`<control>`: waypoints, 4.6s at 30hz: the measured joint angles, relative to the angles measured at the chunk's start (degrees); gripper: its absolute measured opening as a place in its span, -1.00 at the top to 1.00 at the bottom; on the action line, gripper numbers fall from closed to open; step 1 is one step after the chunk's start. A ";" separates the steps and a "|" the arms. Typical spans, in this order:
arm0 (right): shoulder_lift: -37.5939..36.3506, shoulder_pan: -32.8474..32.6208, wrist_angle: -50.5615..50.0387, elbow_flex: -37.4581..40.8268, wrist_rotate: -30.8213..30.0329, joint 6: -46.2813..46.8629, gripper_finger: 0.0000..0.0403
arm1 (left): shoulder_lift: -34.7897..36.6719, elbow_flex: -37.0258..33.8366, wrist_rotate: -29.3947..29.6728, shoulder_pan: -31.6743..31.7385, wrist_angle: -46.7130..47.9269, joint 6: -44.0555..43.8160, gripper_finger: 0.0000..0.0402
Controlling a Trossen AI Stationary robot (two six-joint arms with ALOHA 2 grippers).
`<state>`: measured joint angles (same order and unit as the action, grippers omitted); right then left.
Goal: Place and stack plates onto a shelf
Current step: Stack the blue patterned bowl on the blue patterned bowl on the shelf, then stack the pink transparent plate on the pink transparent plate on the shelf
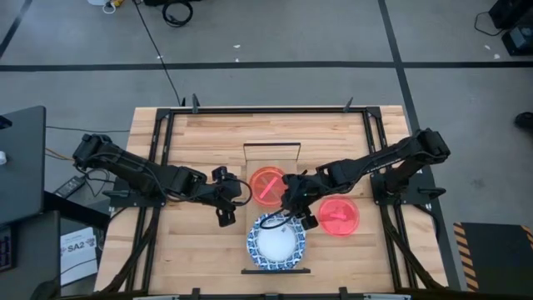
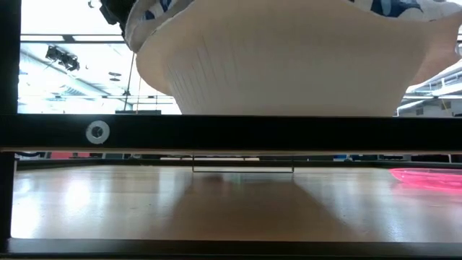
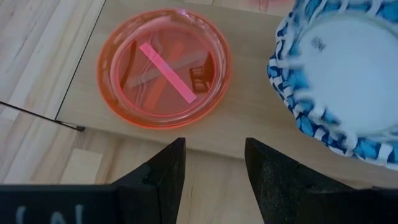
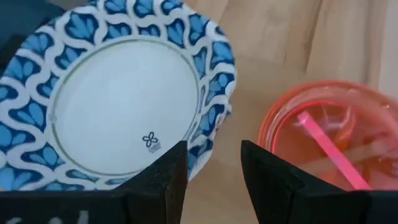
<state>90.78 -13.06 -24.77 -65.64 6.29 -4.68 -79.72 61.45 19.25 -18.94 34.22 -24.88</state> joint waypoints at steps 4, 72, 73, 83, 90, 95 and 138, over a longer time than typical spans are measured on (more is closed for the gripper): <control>0.09 0.04 0.36 1.48 0.63 0.04 0.23 | 0.00 0.00 0.00 0.00 -0.02 0.02 0.14; -28.04 19.58 -4.49 36.90 10.35 2.37 0.23 | 0.00 0.00 0.00 0.00 -0.15 0.02 0.14; -28.03 19.58 -3.43 37.10 10.35 2.47 0.23 | 0.00 0.00 0.01 0.01 -0.15 0.02 0.14; -28.04 19.58 -1.08 40.36 10.35 2.05 0.23 | 0.00 0.00 0.01 0.01 -0.15 0.03 0.14; -27.61 19.58 -0.53 40.34 10.35 1.98 0.23 | 0.00 0.00 0.00 0.01 -0.15 0.02 0.14; -23.76 19.58 -0.53 40.32 12.15 1.82 0.23 | 0.00 0.00 0.02 0.00 -0.15 0.02 0.14; -18.40 19.52 0.32 40.26 10.42 1.52 0.80 | 0.00 0.00 0.02 0.02 -0.13 0.00 0.14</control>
<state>72.38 6.46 -24.45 -25.38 16.71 -3.16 -79.72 61.45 19.26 -18.92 34.09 -24.88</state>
